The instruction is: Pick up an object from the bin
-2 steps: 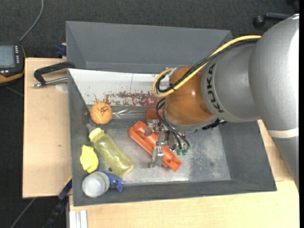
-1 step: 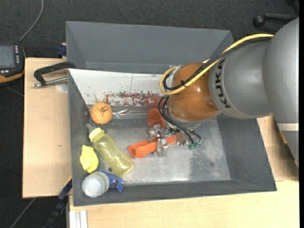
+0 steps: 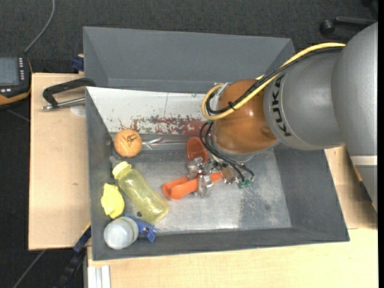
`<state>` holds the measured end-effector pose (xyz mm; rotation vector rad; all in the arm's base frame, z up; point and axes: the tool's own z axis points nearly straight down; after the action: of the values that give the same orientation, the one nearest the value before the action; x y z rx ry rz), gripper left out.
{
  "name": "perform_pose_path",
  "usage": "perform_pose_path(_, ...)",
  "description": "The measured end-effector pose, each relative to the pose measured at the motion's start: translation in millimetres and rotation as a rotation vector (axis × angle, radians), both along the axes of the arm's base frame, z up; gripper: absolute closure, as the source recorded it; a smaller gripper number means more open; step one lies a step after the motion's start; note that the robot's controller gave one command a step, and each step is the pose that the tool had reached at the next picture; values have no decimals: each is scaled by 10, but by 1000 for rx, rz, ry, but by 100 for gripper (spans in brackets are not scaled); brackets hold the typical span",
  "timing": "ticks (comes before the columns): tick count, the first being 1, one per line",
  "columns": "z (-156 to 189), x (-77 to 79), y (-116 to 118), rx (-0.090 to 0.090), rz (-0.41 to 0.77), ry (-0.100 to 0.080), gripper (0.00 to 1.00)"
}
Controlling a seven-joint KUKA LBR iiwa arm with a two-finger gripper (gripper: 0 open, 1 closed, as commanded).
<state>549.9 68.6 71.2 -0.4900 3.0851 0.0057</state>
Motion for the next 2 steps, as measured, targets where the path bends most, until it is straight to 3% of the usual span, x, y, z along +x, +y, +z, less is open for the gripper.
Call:
perform_pose_path(1, -1, 28, 0, 1, 16, -2, 100)
perform_pose_path(2, 3, 364, 37, 1, 66, -3, 100)
